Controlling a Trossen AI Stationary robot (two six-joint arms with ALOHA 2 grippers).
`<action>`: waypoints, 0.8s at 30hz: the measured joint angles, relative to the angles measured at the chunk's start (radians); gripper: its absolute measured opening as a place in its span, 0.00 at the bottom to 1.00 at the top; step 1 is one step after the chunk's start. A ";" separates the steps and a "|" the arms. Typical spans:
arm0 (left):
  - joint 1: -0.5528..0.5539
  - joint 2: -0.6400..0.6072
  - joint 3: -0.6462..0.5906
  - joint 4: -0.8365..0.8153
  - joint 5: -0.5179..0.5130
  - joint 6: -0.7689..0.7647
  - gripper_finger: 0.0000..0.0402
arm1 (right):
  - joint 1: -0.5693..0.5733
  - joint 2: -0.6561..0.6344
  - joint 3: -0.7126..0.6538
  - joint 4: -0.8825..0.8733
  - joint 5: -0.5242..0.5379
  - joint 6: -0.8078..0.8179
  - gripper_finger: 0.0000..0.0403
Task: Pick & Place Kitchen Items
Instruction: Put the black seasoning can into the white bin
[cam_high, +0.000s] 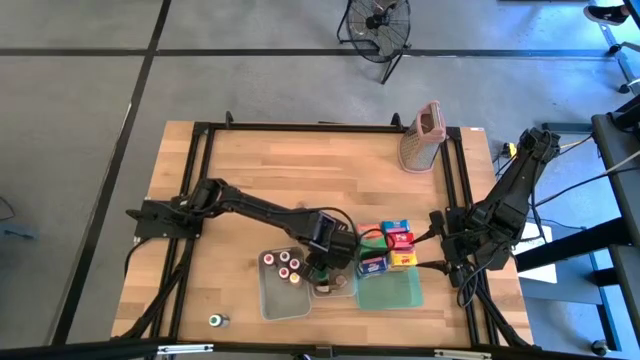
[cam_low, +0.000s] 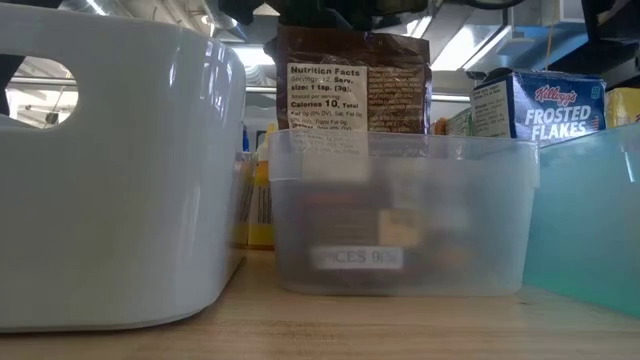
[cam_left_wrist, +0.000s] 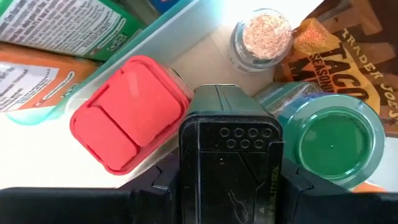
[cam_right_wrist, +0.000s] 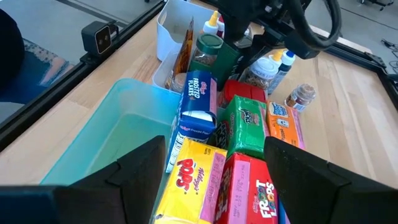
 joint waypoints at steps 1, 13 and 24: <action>0.001 0.000 0.000 0.000 0.000 -0.010 0.35 | 0.000 0.000 0.000 0.000 0.001 -0.003 0.68; 0.017 0.000 0.001 -0.003 0.010 -0.078 0.43 | 0.000 0.000 0.000 0.000 0.002 0.002 0.68; 0.013 0.000 0.001 0.001 0.002 -0.044 0.52 | 0.000 0.000 0.000 0.001 0.002 0.002 0.68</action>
